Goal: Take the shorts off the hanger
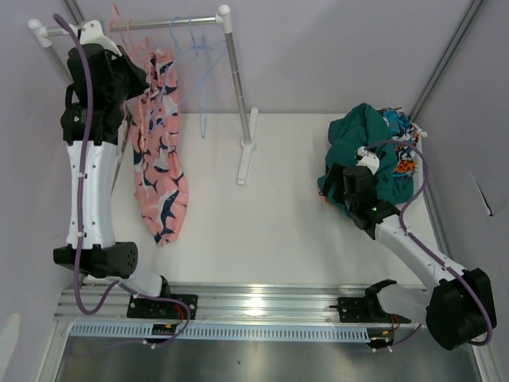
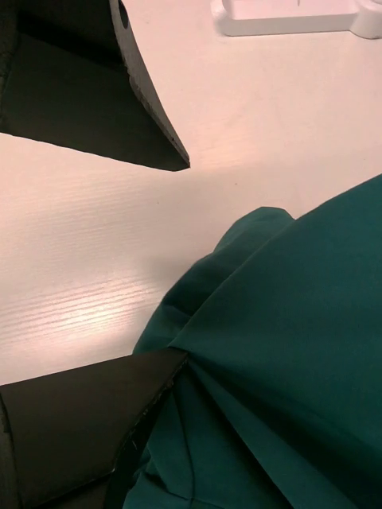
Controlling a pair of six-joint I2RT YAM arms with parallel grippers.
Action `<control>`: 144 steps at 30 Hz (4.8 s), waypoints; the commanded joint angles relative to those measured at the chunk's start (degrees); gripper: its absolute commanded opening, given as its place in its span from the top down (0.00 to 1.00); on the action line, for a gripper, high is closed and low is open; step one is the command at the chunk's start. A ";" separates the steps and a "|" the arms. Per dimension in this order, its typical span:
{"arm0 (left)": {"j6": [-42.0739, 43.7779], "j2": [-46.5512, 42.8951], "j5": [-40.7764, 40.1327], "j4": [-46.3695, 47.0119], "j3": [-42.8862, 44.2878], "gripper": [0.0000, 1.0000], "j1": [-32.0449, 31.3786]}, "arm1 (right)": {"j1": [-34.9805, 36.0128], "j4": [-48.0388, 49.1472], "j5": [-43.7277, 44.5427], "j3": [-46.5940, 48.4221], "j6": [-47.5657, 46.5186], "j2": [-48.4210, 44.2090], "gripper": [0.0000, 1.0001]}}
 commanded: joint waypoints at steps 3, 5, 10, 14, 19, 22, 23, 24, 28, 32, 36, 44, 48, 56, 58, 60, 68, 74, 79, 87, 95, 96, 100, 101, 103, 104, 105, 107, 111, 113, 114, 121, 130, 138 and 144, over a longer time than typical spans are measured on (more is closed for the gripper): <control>-2.71 -4.13 7.03 6.68 -8.54 1.00 0.34 | 2.78 3.97 1.67 -2.39 2.79 -0.33 0.01; -2.01 -5.28 7.21 8.53 -10.66 1.00 0.34 | 3.93 6.51 2.37 -3.89 2.88 0.72 0.01; 0.54 -1.51 11.59 11.78 -8.39 1.00 0.34 | 8.23 8.72 7.02 -4.25 2.53 2.14 0.01; 1.77 4.81 12.65 10.92 -1.80 1.00 0.34 | 9.21 9.34 7.38 -4.16 1.83 3.10 0.01; 1.60 15.45 12.57 7.58 9.44 1.00 0.34 | 9.29 9.77 6.60 -4.07 1.48 3.54 0.01; 1.25 20.73 11.95 5.03 15.78 1.00 0.34 | 9.21 9.95 6.24 -3.98 1.21 3.72 0.01; 0.99 21.61 11.95 4.94 17.09 1.00 0.34 | 9.21 9.95 6.16 -3.98 1.04 3.80 0.01; 0.90 22.22 12.04 5.02 17.02 1.00 0.34 | 9.21 9.95 6.15 -3.89 0.95 4.07 0.01; -0.16 23.11 12.92 5.11 15.00 1.00 0.34 | 9.21 10.13 5.80 -3.89 0.77 4.33 0.01; -0.51 20.48 13.88 4.67 11.84 0.96 0.34 | 9.21 10.39 5.45 -3.81 0.51 4.60 0.00; -0.69 16.35 13.80 4.67 9.02 0.61 0.34 | 9.21 10.22 5.19 -3.37 0.33 5.21 0.01; 1.24 9.23 11.25 3.53 6.47 0.37 2.44 | 9.29 10.30 5.10 -3.36 0.33 5.48 0.00; 1.86 6.94 9.67 3.18 6.47 0.37 4.20 | 9.29 10.30 4.75 -3.28 0.16 5.65 0.01; 2.57 7.20 7.56 3.09 5.95 0.39 8.07 | 9.38 10.30 3.70 -2.84 -0.72 6.18 0.01; 2.56 8.07 8.08 3.53 5.42 0.40 8.42 | 9.38 10.21 3.61 -2.66 -0.81 6.44 0.01; 2.74 8.95 7.74 3.62 5.42 0.40 8.51 | 9.47 10.21 3.43 -2.57 -0.72 6.53 0.01; 2.65 15.10 6.86 3.35 6.65 0.45 9.04 | 9.38 10.21 3.78 -2.75 -0.72 6.09 0.01; 2.83 19.68 6.33 2.03 9.28 0.46 9.04 | 9.38 10.30 3.69 -2.84 -0.72 6.35 0.01; 2.83 21.70 7.11 2.03 9.63 0.58 9.04 | 9.30 10.39 3.61 -2.92 -0.72 6.36 0.01; 1.16 21.00 5.89 0.80 12.27 1.00 8.95 | 9.30 10.48 3.25 -2.75 -0.90 6.62 0.01; 0.54 14.77 7.03 0.11 15.60 1.00 7.72 | 9.29 10.48 2.90 -2.66 -1.34 6.97 0.01; 0.54 13.19 7.47 -0.07 15.79 1.00 7.46 | 9.38 10.56 2.64 -2.49 -1.42 7.06 0.01; -0.33 7.13 7.73 -1.39 14.22 1.00 7.28 | 9.47 10.48 2.73 -1.96 -1.78 7.32 0.01; -0.60 5.55 7.82 -1.74 11.77 1.00 6.93 | 9.91 10.39 2.90 -1.79 -2.21 7.32 0.01; -0.16 -1.47 6.69 -0.26 4.85 1.00 4.57 | 11.05 10.48 4.21 -1.70 -3.09 7.23 0.01; 0.28 -4.20 5.81 2.53 -0.94 1.00 3.60 | 12.88 10.48 5.18 -1.70 -3.88 6.89 0.01; 0.63 -9.18 4.76 3.69 -3.43 1.00 1.59 | 13.94 10.48 6.41 -1.70 -4.15 6.53 0.01; 0.72 -13.00 3.08 4.41 -8.89 1.00 0.87 | 16.92 12.22 9.40 -1.87 -5.72 5.83 0.01; -0.07 -19.68 2.90 3.26 -12.94 1.00 -1.68 | 22.99 8.82 13.44 0.06 -7.40 1.19 0.01; 0.45 -23.54 2.55 3.44 -16.01 1.00 -1.68 | 26.50 6.88 16.77 2.59 -7.84 -1.02 0.01; 0.63 -24.69 2.63 3.35 -17.51 1.00 -1.68 | 30.61 6.61 18.09 3.57 -9.06 -3.03 0.01; 0.46 -31.46 5.01 3.35 -24.11 1.00 -1.77 | 51.08 7.75 23.91 15.78 -18.28 -0.79 0.01; -1.04 -28.93 7.46 1.16 -19.02 1.00 -1.68 | 70.11 12.67 31.72 32.83 -21.81 18.64 0.00; -1.74 -28.04 8.96 1.68 -18.66 1.00 -1.68 | 71.26 17.06 31.64 40.40 -22.85 30.24 0.00; -1.92 -28.22 9.67 1.86 -18.75 1.00 -1.68 | 69.59 25.77 32.26 47.60 -32.79 37.28 0.01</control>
